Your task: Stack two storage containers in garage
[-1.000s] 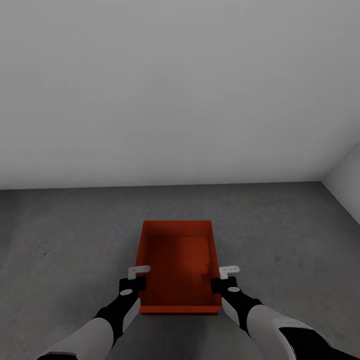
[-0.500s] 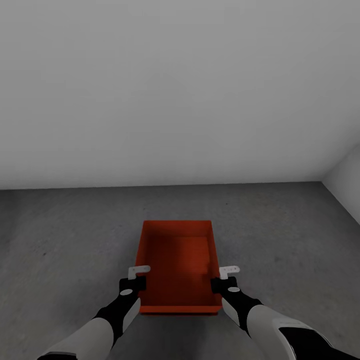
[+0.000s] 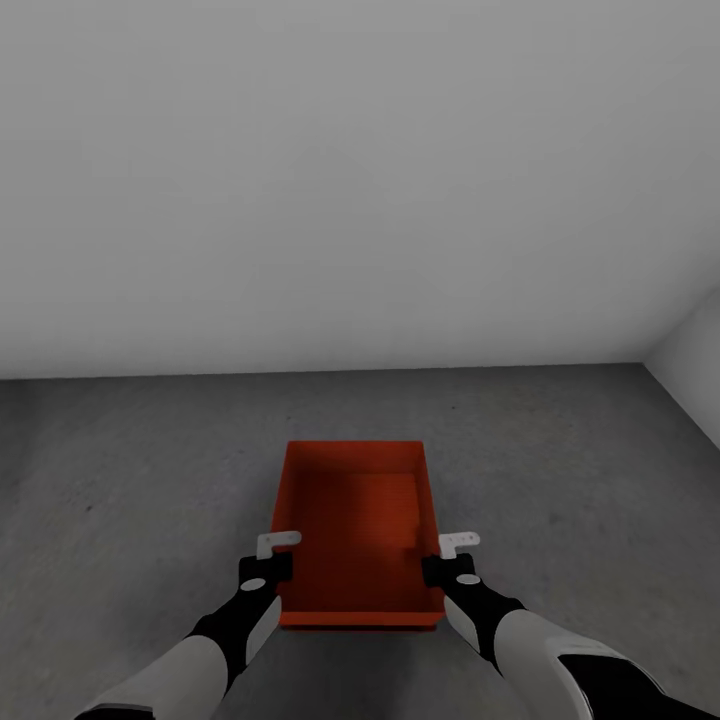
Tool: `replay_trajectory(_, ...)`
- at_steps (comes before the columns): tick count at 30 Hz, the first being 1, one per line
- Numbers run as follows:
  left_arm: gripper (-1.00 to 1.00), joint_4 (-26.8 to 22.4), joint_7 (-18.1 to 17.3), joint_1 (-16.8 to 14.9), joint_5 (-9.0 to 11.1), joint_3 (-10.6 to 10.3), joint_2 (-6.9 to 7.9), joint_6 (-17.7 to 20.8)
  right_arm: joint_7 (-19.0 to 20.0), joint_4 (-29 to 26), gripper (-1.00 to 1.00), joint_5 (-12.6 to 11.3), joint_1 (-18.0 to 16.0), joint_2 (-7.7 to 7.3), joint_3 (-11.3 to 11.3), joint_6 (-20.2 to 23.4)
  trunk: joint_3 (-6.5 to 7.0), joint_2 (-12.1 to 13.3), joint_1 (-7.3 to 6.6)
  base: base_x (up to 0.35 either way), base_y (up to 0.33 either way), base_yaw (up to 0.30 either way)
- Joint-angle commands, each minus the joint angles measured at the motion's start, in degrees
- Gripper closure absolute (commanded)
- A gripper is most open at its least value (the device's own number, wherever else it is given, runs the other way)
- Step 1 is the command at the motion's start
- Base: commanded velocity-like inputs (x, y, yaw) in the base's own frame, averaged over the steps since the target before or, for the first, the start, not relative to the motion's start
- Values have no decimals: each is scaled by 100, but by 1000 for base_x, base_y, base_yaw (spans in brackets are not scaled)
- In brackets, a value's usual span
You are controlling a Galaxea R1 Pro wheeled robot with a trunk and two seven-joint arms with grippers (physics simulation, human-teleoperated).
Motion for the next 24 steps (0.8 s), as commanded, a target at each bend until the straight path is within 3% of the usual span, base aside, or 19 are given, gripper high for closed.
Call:
replay_trajectory(1, 100, 66, 192, 1, 29, -114, 311, -25, -124, -358, 100, 52, -7, -1, -103, -18, -3, -2, 0, 0, 0, 0)
replay_trajectory(2, 100, 66, 193, 1, 29, -114, 312, -25, -124, -358, 100, 52, -7, -2, -104, -17, -3, -2, 0, 0, 0, 0)
replay_trajectory(3, 100, 66, 193, 1, 29, -114, 313, -25, -124, -358, -100, 54, -7, -2, -106, -17, -3, -2, 0, 0, 0, 0)
replay_trajectory(4, -100, 68, 196, 1, 30, -114, 312, -21, -124, -358, -100, 53, -7, -2, -104, -16, -3, -2, 0, 0, 0, 0)
replay_trajectory(24, -100, 127, 210, 1, 51, -114, 309, -25, -115, -358, -100, 87, -7, -4, -101, -7, -3, -2, 0, 0, 0, 0)
